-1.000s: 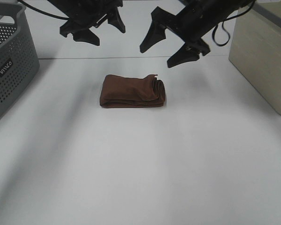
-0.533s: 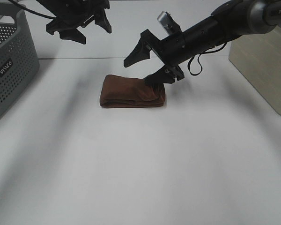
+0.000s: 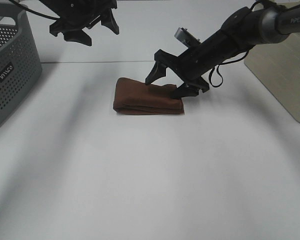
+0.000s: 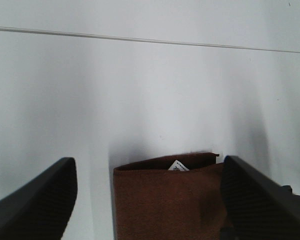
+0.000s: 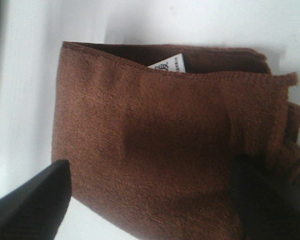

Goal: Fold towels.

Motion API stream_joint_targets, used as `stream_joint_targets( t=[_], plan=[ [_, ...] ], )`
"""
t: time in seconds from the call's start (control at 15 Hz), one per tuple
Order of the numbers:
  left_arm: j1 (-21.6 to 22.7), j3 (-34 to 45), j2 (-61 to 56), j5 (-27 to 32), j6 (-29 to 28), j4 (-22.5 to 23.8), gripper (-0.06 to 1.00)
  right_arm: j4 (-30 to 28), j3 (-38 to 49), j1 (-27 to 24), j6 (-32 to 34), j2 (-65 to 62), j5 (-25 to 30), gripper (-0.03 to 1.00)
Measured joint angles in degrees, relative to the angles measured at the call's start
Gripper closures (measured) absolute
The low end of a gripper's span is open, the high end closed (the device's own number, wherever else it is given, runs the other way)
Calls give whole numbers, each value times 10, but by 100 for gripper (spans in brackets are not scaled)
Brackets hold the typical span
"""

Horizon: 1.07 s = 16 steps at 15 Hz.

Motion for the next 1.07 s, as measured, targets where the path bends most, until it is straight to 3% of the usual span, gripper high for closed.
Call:
stream_joint_targets(
  t=[0.33,0.53,0.87,1.07],
  plan=[
    [0,0,-2,34,32,6,19,-59,0,0,13,-60,29,15],
    [0,0,-37,85,60,22,19,-140,0,0,65,-123,97,15],
    [-9,-1,-131,205,65,146,19,-254,0,0,154,-194,231,15],
    [-27,40,-204,210,65,223,19,-299,5,0,176,-252,246,15]
  ],
)
